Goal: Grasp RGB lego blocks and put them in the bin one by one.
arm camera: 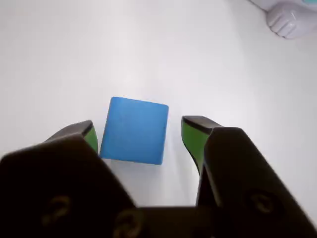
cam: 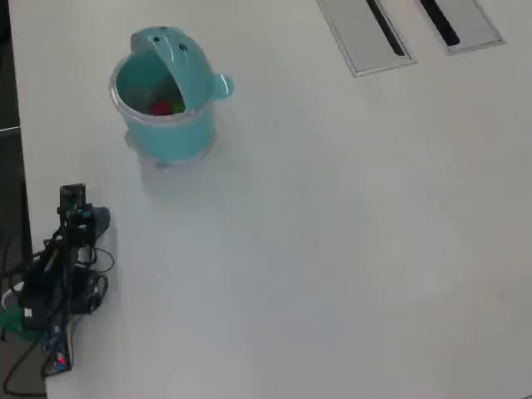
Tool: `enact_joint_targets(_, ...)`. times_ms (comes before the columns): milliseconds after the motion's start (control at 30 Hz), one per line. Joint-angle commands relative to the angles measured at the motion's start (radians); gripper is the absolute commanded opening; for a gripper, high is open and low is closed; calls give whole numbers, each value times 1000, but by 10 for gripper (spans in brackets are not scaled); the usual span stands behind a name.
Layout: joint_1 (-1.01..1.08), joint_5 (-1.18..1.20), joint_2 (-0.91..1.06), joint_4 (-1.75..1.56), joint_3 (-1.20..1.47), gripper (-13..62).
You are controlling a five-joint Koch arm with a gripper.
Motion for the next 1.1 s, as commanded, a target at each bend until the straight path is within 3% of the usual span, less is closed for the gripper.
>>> enact_joint_targets(0,-14,0,20,-15,-20,316)
enact_joint_targets(700,-14,8,-178,-149,-17,311)
enact_joint_targets(1067,6,34,-187,-216,-5,179)
